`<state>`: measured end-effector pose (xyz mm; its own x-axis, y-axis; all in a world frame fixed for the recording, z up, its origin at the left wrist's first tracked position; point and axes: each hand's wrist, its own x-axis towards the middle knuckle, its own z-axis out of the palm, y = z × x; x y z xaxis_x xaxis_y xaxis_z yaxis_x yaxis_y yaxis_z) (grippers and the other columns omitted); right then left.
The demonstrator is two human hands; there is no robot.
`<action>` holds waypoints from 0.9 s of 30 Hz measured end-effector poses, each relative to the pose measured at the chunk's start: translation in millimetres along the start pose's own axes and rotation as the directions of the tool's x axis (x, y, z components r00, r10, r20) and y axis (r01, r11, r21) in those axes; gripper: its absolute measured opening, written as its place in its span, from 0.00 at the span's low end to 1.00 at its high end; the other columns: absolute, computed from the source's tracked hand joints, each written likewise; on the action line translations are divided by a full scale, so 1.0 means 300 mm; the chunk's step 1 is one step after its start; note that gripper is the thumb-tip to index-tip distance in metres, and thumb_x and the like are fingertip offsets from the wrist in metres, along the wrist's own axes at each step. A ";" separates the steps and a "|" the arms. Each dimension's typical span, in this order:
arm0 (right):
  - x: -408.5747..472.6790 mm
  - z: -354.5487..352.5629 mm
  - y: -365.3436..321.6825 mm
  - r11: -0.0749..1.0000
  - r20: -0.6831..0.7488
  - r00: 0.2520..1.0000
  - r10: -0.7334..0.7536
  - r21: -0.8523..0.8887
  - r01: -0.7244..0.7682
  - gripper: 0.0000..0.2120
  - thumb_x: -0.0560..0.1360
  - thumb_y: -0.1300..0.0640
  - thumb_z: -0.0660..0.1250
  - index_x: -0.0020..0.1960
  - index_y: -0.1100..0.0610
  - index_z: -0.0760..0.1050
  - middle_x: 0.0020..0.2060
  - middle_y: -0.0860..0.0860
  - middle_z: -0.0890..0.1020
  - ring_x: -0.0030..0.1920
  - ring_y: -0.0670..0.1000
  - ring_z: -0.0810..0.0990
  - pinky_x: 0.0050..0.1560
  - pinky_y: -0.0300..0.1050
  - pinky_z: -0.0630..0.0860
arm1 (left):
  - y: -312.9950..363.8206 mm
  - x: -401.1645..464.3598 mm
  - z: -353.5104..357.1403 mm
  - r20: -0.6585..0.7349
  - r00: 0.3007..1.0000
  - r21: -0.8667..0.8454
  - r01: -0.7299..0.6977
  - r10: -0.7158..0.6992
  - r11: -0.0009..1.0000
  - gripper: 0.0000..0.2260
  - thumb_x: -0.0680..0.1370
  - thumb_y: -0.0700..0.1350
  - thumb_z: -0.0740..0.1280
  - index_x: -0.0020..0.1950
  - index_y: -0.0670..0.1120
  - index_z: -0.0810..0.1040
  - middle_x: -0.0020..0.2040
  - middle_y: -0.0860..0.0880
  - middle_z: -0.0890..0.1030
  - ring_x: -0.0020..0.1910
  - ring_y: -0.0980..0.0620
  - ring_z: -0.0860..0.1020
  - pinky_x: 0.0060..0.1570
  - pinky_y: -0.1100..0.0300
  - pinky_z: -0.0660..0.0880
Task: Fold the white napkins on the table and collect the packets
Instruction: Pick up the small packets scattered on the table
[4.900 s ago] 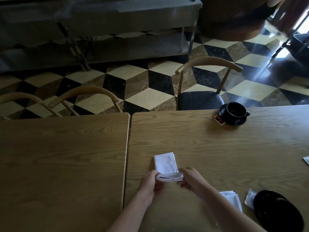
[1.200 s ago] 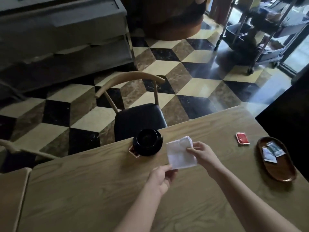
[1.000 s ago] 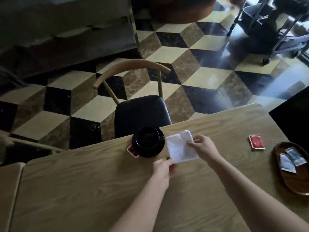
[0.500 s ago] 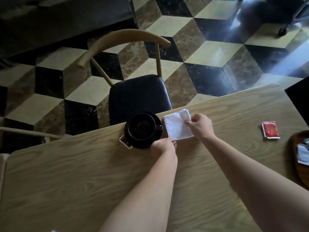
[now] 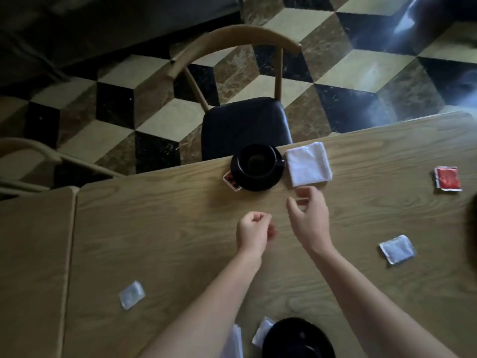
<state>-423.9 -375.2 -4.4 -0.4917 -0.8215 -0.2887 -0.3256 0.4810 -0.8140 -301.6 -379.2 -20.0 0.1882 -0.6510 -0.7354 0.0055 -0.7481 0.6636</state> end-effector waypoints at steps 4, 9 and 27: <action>-0.360 0.178 0.013 1.000 0.240 0.971 -0.009 -0.023 0.015 0.03 0.74 0.59 0.69 0.47 0.53 0.78 0.42 0.47 0.82 0.40 0.42 0.80 0.44 0.40 0.75 | -0.196 -0.108 -0.406 -0.063 0.998 0.022 -0.015 0.016 1.000 0.04 0.77 0.35 0.68 0.43 0.41 0.79 0.30 0.46 0.79 0.24 0.54 0.77 0.26 0.62 0.74; -0.709 0.397 0.005 0.994 0.490 0.867 0.088 -0.098 -0.045 0.03 0.73 0.60 0.68 0.44 0.54 0.81 0.37 0.46 0.84 0.39 0.41 0.81 0.43 0.36 0.75 | -0.410 -0.158 -0.893 -0.227 0.973 0.053 0.050 -0.037 0.997 0.06 0.77 0.35 0.67 0.41 0.42 0.78 0.31 0.45 0.79 0.24 0.54 0.76 0.26 0.63 0.73; -0.883 1.127 -0.136 0.840 0.428 0.879 0.209 -0.539 0.063 0.09 0.75 0.53 0.65 0.50 0.54 0.81 0.50 0.55 0.82 0.51 0.60 0.82 0.46 0.45 0.73 | -0.297 0.133 -1.364 0.082 0.936 0.855 -0.242 0.343 0.458 0.18 0.72 0.43 0.73 0.61 0.45 0.76 0.59 0.45 0.78 0.61 0.42 0.72 0.60 0.52 0.70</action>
<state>-7.2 -280.9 -65.1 -0.1545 -0.7532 -0.6394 -0.7402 0.5169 -0.4300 107.4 -285.8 -52.4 0.0976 -0.8762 -0.4720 -0.8833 -0.2948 0.3646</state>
